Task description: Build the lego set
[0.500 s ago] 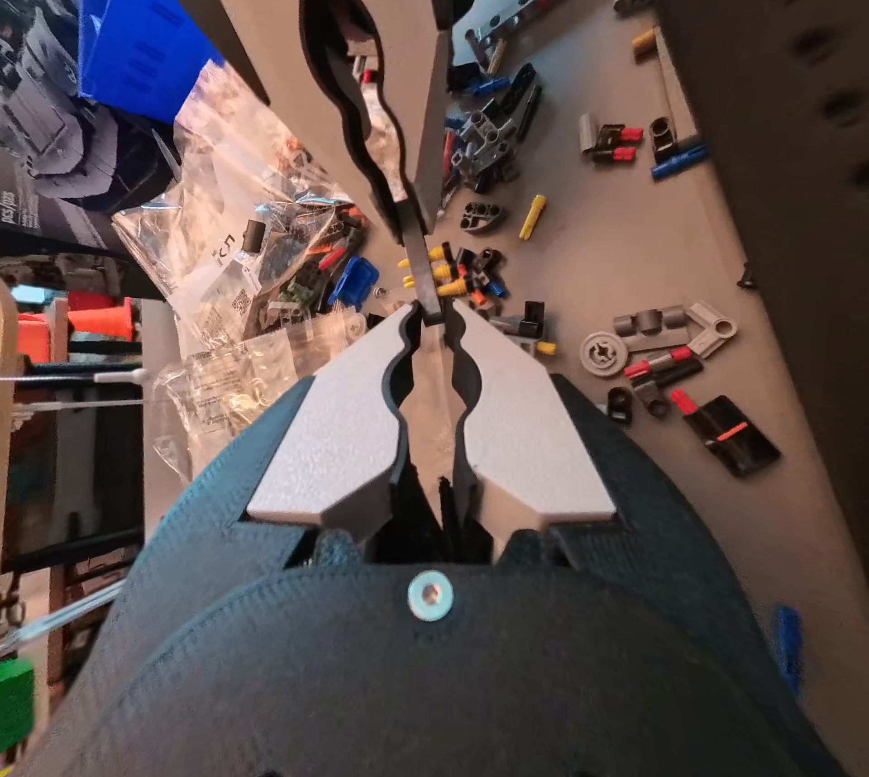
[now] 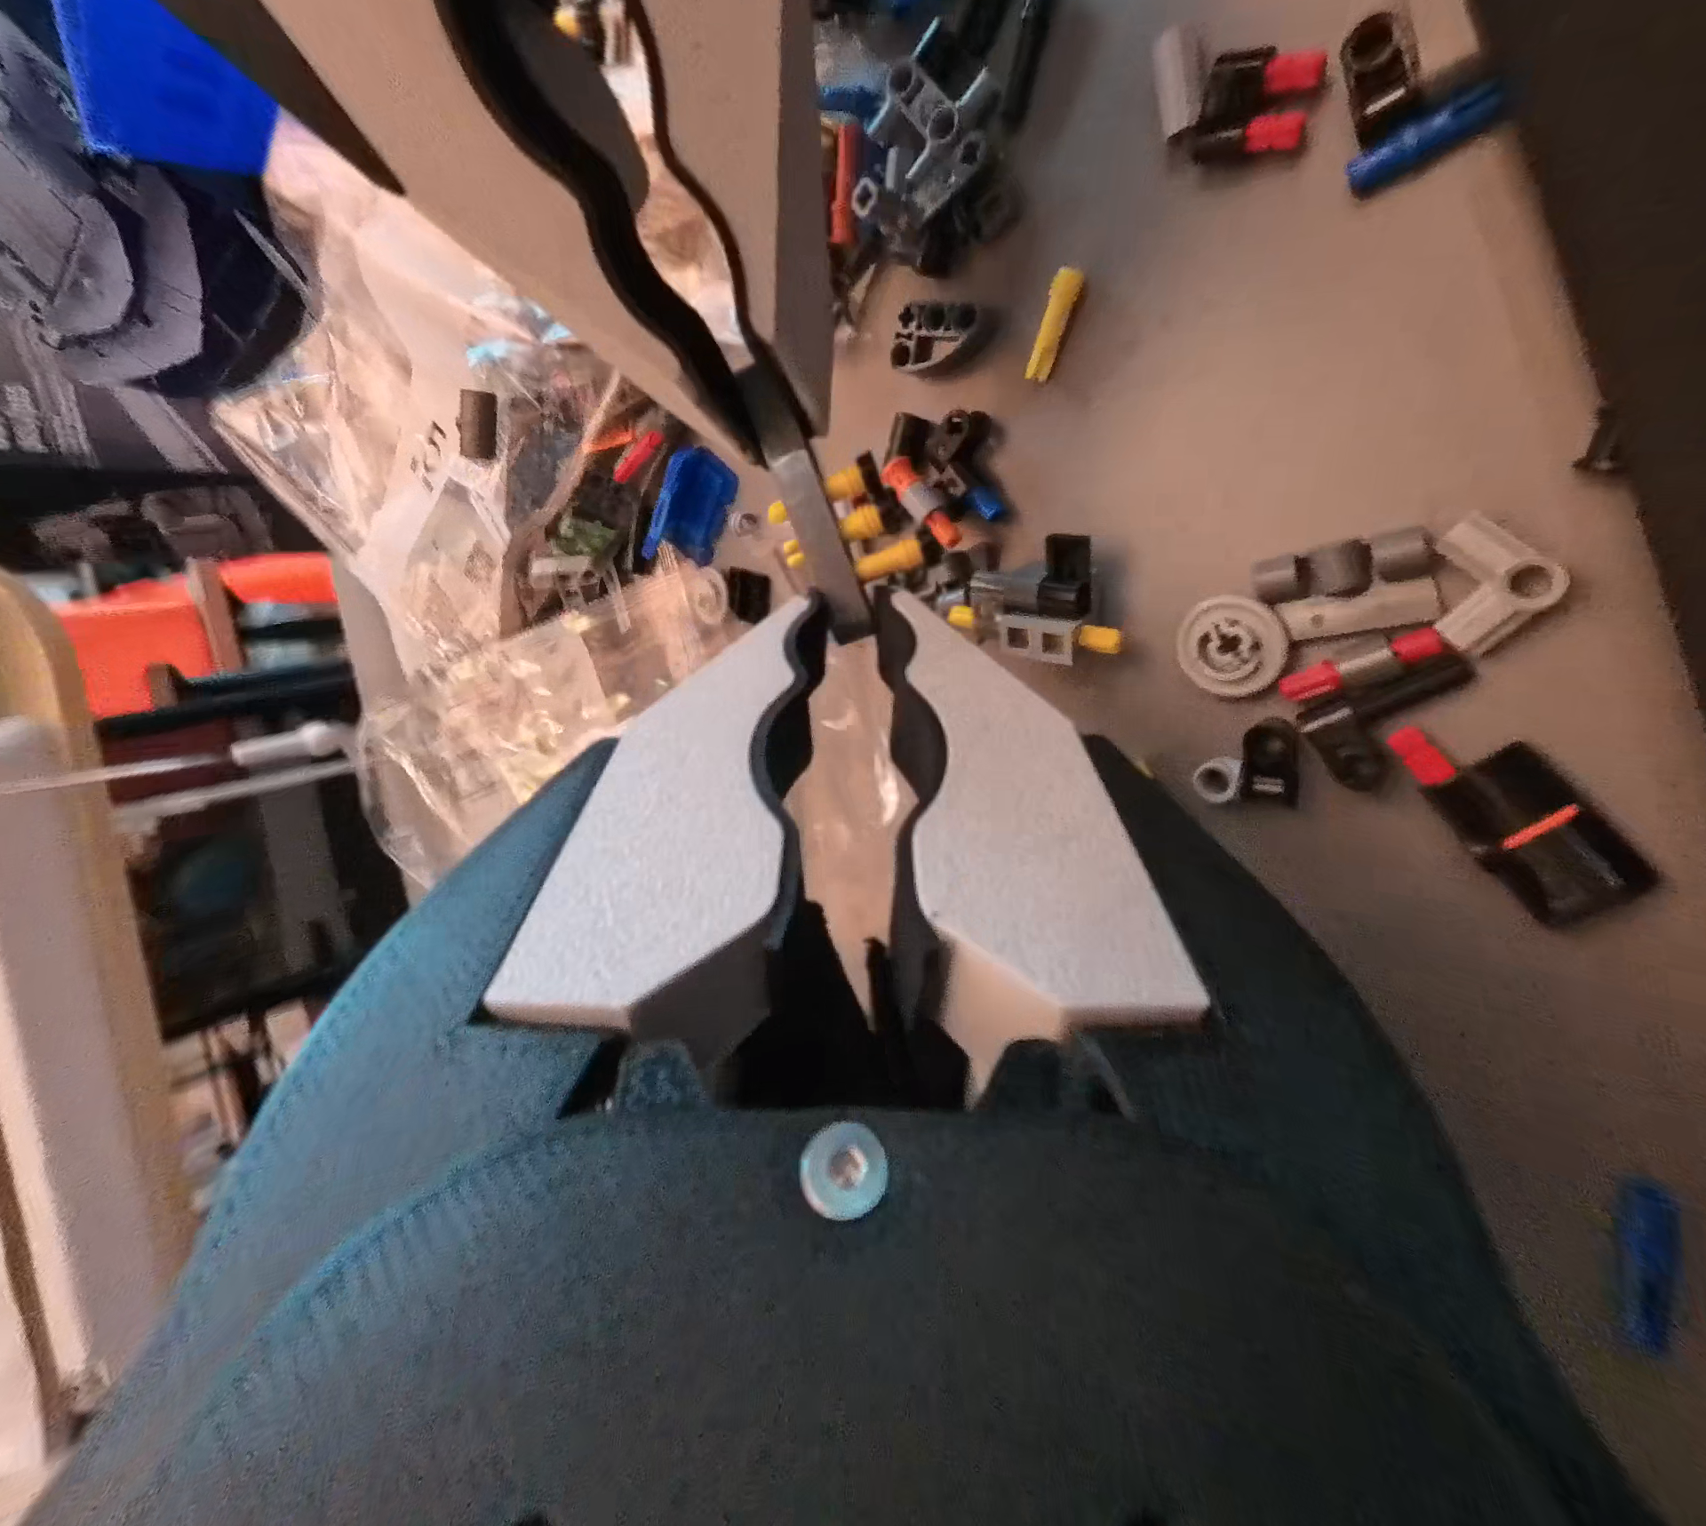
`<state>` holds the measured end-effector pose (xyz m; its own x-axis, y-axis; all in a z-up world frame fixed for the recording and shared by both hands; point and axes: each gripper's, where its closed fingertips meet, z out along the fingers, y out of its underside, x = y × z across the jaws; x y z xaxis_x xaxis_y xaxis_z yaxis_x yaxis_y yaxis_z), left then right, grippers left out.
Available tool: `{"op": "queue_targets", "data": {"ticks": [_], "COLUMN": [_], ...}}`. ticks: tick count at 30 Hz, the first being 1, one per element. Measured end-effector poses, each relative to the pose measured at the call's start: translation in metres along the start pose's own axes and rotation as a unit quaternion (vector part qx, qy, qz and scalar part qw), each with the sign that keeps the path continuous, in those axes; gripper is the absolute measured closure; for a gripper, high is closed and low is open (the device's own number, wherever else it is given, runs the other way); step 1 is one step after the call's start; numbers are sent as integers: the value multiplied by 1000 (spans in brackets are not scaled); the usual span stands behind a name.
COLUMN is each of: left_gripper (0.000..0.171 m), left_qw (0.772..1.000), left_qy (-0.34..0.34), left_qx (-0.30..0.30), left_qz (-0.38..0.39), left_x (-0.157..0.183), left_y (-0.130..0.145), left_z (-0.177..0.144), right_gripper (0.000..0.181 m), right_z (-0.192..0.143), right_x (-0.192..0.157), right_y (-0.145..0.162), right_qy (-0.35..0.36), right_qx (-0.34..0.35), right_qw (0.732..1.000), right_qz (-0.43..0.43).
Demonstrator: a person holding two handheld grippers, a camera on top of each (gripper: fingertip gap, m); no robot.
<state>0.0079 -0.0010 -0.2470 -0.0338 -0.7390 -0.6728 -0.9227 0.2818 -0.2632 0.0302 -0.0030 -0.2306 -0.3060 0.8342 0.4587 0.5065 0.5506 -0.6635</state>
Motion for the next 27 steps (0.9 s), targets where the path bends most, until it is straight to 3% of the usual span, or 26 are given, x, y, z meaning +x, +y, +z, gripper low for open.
{"op": "queue_targets", "data": {"ticks": [6, 13, 21, 27], "left_gripper": [162, 163, 165, 165], "left_qw": [993, 997, 995, 961], "left_qy": [-82, -67, -27, 7], "left_qx": [-40, -22, 48, 161], "left_qz": [71, 28, -82, -224], "left_x": [-11, -14, -16, -31], "left_y": [5, 4, 0, -11], "left_z": [5, 3, 3, -9], "right_gripper": [177, 176, 176, 175], "right_z": [-2, -3, -6, -14], "right_x": [4, 7, 12, 22], "right_y": [1, 2, 2, 1], "right_qy": [9, 9, 7, -5], "right_qx": [-1, 5, 13, 48], "right_qw": [1000, 1000, 998, 989], "right_qz": [5, 25, 59, 141]}}
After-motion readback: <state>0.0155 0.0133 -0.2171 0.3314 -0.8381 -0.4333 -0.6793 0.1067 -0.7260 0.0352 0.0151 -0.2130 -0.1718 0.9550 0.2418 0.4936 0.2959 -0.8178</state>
